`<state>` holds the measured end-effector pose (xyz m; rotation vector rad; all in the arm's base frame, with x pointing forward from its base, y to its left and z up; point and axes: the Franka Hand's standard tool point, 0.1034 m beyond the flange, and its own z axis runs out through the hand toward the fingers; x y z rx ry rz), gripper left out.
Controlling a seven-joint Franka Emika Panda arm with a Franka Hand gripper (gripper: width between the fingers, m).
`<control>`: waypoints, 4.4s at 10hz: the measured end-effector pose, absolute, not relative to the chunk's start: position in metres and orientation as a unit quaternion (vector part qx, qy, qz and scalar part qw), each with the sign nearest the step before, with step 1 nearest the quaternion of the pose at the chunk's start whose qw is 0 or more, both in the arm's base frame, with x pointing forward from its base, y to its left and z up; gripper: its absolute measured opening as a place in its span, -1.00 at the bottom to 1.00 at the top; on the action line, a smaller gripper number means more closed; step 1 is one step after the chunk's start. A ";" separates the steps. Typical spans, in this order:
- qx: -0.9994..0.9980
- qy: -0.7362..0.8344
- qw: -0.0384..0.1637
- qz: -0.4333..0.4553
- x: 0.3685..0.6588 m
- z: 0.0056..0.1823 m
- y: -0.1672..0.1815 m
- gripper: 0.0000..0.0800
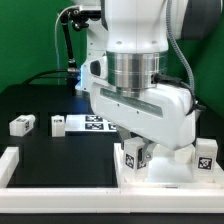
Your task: Assemble square table
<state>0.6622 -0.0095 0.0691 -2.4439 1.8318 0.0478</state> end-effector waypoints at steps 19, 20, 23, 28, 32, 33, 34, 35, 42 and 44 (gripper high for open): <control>-0.565 0.821 0.082 0.004 0.644 0.122 0.029 0.62; -0.568 0.819 0.079 0.004 0.644 0.118 0.032 0.62; -0.571 0.817 0.079 0.003 0.644 0.117 0.031 0.62; -0.599 0.798 0.054 0.026 0.615 0.102 0.070 0.62; -0.607 0.793 0.039 0.041 0.606 0.095 0.082 0.62; -0.607 0.793 0.039 0.041 0.605 0.095 0.082 0.62; -0.608 0.792 0.038 0.041 0.604 0.093 0.082 0.62; -0.618 0.785 0.031 0.035 0.595 0.085 0.082 0.62; -0.669 0.743 0.019 0.004 0.557 0.045 0.073 0.62; -0.682 0.731 0.025 -0.011 0.556 0.037 0.071 0.62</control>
Offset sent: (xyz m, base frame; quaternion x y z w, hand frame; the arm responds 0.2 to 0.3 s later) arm 0.0237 0.0078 0.0067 0.1258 0.0074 0.3334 0.9343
